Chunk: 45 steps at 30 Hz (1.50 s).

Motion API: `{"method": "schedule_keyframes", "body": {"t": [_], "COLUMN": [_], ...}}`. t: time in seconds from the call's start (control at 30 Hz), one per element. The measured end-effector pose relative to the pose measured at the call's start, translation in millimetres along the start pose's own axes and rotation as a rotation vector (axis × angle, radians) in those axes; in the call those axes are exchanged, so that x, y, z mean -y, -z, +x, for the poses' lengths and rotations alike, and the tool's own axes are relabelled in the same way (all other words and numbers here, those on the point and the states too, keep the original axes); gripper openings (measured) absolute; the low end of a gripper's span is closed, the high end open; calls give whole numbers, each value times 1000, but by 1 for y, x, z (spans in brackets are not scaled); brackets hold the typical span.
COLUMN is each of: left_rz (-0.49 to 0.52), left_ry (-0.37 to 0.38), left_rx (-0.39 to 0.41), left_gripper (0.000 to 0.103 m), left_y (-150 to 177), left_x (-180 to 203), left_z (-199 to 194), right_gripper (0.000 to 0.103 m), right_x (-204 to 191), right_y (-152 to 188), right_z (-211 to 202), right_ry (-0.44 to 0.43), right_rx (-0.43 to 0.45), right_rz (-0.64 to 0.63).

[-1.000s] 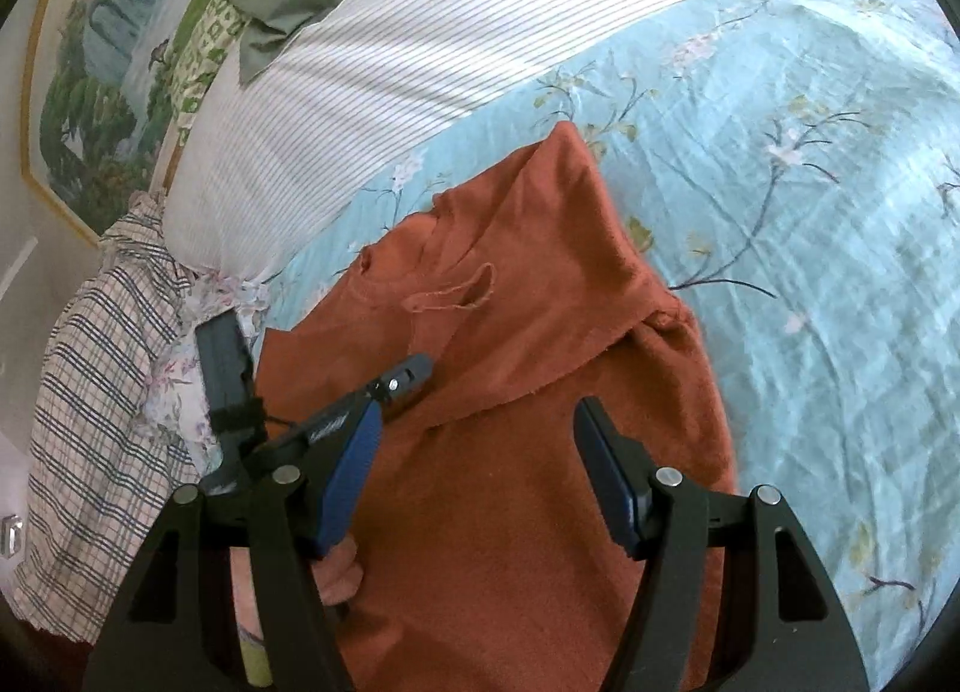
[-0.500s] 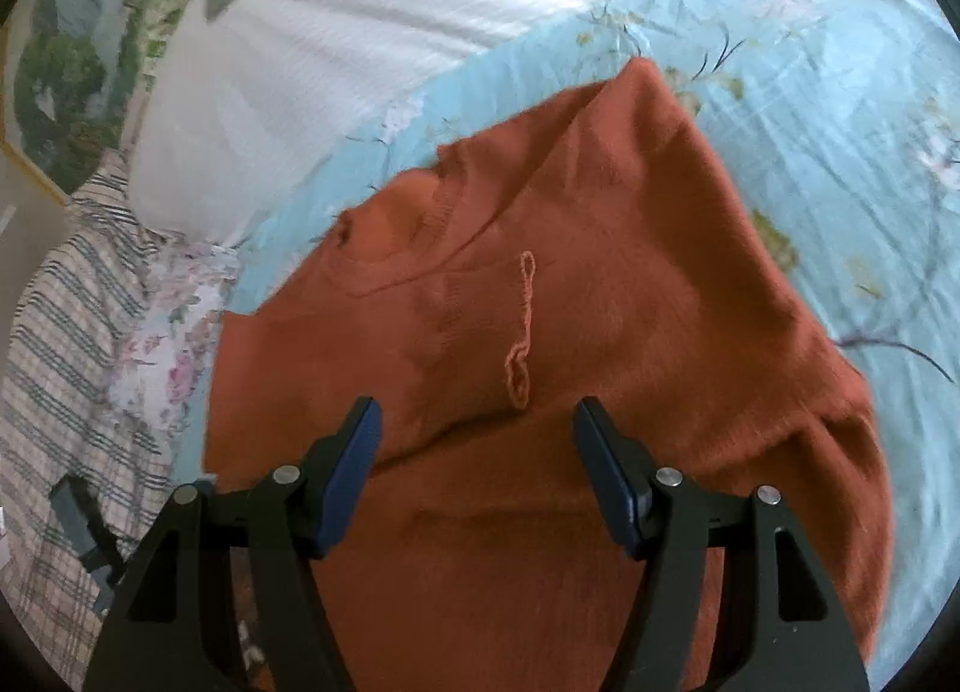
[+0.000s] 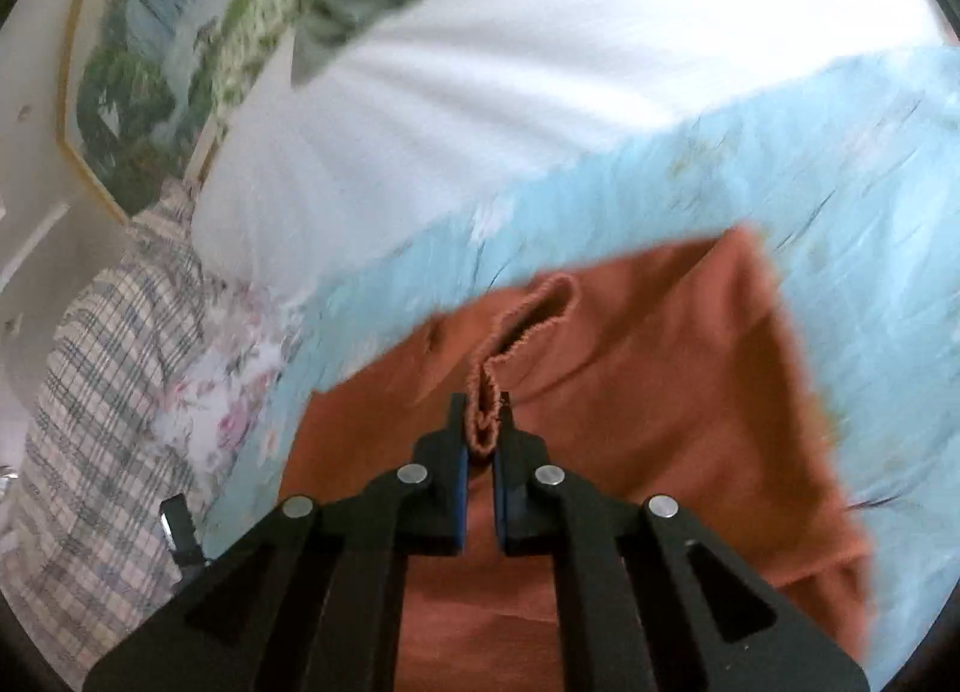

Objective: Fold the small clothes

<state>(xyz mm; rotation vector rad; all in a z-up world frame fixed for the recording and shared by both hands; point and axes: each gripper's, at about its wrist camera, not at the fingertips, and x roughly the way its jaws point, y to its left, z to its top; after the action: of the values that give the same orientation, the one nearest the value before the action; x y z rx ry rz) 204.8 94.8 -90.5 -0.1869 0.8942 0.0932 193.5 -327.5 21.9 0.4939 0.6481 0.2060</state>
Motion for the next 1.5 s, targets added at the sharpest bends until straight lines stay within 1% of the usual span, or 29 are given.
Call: {"method": "schedule_keyframes", "body": {"t": [0.07, 0.1, 0.13, 0.2, 0.23, 0.27, 0.37, 0.4, 0.47, 0.5, 0.57, 0.63, 0.67, 0.73, 0.8, 0.83, 0.9, 0.93, 0.97, 1.0, 1.03, 1.07, 1.13, 1.17, 1.2, 1.23, 1.3, 1.47, 1.5], "left_rz": [-39, -43, -22, 37, 33, 1, -157, -187, -202, -201, -203, -210, -206, -192, -184, -181, -179, -179, -180, -182, -187, -190, -184, -178, -171, -161, -136, -69, -58], "left_ry": [7, 20, 27, -17, -29, -30, 38, 51, 65, 69, 82, 99, 103, 101, 95, 91, 87, 86, 88, 92, 99, 107, 119, 121, 126, 130, 137, 193, 201], "left_rx": [-2, -15, -25, 4, 16, 29, 20, 11, -2, 0, -4, -13, -15, -16, -17, -17, -17, -17, -17, -18, -21, -25, -38, -41, -42, -41, -39, -51, -57], "left_gripper": [48, 48, 47, 40, 37, 37, 38, 38, 38, 38, 39, 40, 40, 40, 40, 40, 40, 40, 40, 40, 41, 41, 42, 42, 42, 44, 48, 67, 68], "left_y": [4, 5, 7, 10, 9, 7, 4, 5, 7, 7, 8, 8, 8, 6, 6, 6, 6, 6, 6, 6, 6, 6, 5, 6, 6, 8, 12, 35, 40], "left_x": [-3, -1, 4, 15, 15, 9, -18, -23, -25, -26, -27, -30, -31, -30, -28, -27, -27, -27, -28, -28, -29, -29, -30, -30, -30, -30, -31, -35, -38], "left_z": [1, 4, 5, -1, -3, -6, -7, -5, -2, -2, -3, -1, -1, 1, 2, 3, 2, 2, 2, 2, 2, 2, 1, -1, -4, -8, -17, -47, -52], "right_gripper": [7, 7, 7, 7, 7, 7, 7, 7, 7, 7, 7, 10, 10, 10, 10, 10, 11, 12, 12, 12, 12, 12, 13, 14, 24, 41, 56, 56, 56], "right_x": [25, 35, 50, 62, 64, 64, 51, 47, 42, 43, 47, 50, 50, 46, 36, 29, 22, 22, 24, 31, 37, 41, 45, 44, 43, 42, 42, 46, 50], "right_y": [6, 9, 17, 28, 33, 35, 36, 36, 35, 36, 39, 42, 41, 37, 31, 29, 30, 32, 36, 42, 46, 46, 43, 42, 41, 41, 45, 67, 73], "right_z": [-1, 3, 9, 18, 20, 21, 23, 22, 24, 26, 28, 25, 21, 7, -2, 2, 23, 32, 45, 59, 63, 59, 43, 28, 18, 7, -16, -53, -61], "right_ry": [70, 84, 95, 107, 109, 103, 84, 91, 121, 146, 165, 217, 244, 299, 282, 234, 158, 153, 172, 229, 226, 205, 208, 205, 195, 186, 177, 189, 196], "right_rx": [-22, -41, -71, -104, -113, -116, -116, -117, -120, -136, -162, -172, -160, -100, -49, -56, -129, -158, -200, -266, -285, -268, -246, -214, -196, -180, -152, -167, -172], "right_rz": [30, 49, 88, 122, 126, 129, 89, 68, 33, 19, 11, 2, -1, -17, -33, -44, -56, -62, -72, -74, -59, -43, -13, -10, -12, -16, -23, -40, -39]}}
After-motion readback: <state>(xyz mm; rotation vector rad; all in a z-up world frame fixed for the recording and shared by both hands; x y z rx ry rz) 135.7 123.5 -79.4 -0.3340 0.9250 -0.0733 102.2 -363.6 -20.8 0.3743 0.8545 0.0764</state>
